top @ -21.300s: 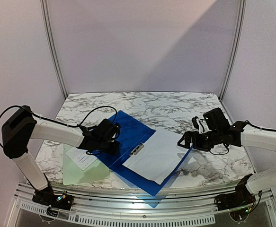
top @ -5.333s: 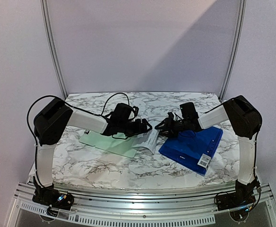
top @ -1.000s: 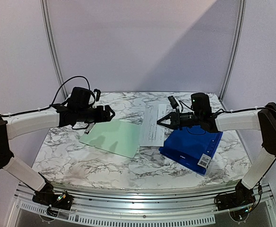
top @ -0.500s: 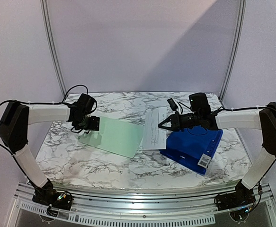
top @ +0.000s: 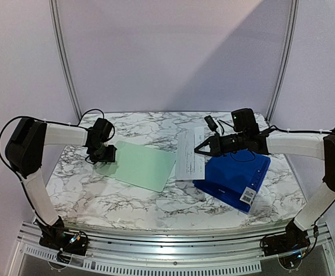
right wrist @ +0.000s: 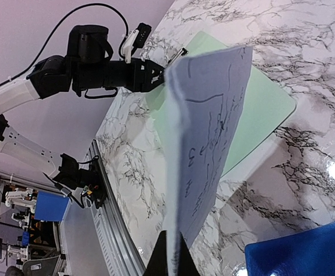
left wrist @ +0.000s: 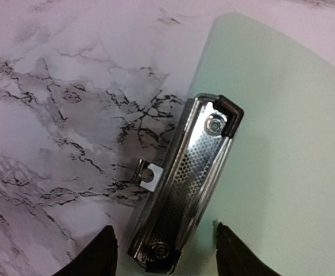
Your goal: Put the files into the folder
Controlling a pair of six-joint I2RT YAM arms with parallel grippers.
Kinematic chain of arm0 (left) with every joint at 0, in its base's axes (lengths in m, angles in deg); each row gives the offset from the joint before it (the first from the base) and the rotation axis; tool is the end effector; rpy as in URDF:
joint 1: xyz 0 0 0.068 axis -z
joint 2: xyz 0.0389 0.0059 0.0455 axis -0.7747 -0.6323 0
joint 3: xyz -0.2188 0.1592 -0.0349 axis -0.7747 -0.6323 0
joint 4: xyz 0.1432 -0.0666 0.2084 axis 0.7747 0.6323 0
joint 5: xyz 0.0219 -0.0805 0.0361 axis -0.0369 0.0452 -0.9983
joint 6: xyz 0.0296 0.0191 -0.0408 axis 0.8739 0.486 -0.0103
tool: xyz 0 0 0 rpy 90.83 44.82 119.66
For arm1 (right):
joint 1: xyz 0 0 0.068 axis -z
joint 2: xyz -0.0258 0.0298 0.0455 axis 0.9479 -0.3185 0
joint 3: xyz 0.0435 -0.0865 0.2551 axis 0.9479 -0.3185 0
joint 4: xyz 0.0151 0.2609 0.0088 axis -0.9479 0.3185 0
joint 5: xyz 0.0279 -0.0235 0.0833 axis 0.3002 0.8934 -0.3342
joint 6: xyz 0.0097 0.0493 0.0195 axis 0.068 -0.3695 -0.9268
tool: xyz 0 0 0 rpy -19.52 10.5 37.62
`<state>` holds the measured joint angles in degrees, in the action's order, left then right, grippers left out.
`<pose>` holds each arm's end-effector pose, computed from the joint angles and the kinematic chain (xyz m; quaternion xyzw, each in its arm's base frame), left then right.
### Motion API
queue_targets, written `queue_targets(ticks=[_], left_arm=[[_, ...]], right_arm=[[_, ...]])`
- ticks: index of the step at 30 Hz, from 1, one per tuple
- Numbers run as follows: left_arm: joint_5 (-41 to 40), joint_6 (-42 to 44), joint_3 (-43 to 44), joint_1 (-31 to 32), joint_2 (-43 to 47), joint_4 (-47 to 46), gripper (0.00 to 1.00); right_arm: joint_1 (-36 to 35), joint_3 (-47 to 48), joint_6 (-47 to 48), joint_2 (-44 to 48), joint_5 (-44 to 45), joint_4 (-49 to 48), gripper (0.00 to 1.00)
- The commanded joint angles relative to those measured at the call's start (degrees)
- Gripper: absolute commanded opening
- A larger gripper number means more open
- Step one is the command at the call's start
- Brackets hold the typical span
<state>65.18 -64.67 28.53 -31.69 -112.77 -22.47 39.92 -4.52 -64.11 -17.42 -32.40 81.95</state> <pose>0.3397 -0.1081 0.1495 -0.0587 0.9671 0.0400 0.2442 0.2875 0.2047 0.2361 -0.1819 0.8177 0.5028 0.2131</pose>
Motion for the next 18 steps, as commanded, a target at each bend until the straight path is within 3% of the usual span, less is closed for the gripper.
queue_targets(ticks=[1,8,18], left_arm=[[1.19,-0.35,-0.19,-0.5,-1.79,1.71,0.54],[2.12,-1.78,-3.68,0.68,0.02,0.9,0.28],[1.72,-6.58,-10.99,6.88,5.37,-1.05,0.17]], right_arm=[[-0.11,1.43,1.63,1.15,1.08,2.38,0.0],[-0.04,2.75,2.38,1.15,1.13,3.52,0.0],[-0.01,3.53,2.82,1.48,1.66,4.73,0.0]])
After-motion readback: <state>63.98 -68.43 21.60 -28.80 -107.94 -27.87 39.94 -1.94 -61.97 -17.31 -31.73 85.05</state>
